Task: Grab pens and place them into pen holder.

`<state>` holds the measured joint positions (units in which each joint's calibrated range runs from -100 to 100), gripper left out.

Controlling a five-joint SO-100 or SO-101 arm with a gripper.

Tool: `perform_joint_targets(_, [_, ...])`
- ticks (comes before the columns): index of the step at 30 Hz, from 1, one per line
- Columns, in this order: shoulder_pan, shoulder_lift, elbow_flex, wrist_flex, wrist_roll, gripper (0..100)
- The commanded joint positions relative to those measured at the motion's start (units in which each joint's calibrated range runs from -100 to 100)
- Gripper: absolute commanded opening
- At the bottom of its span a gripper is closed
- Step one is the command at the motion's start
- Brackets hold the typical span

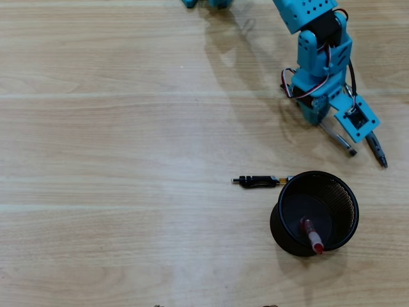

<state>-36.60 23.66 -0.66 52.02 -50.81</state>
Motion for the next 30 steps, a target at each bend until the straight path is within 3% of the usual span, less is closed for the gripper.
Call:
perform_joint_targets(1, [1.0, -15.3, -1.6, -5.6, -0.2, 2])
perform_joint_targets(3, [2.2, -20.8, -1.5, -15.8, 1.8, 2])
perform_joint_targets(6, [4.7, -24.2, 0.5, -41.9, 5.5, 2])
perform_joint_targets(10, [10.1, -23.7, 5.6, -72.3, 5.4, 2])
perform_joint_targets(16, [16.5, -15.2, 7.7, -77.2, -4.4, 2])
perform_joint_targets(26, [15.6, 2.0, -4.9, -78.8, -4.9, 2])
perform_joint_targets(30, [15.0, 5.5, -5.0, -85.6, -4.4, 12])
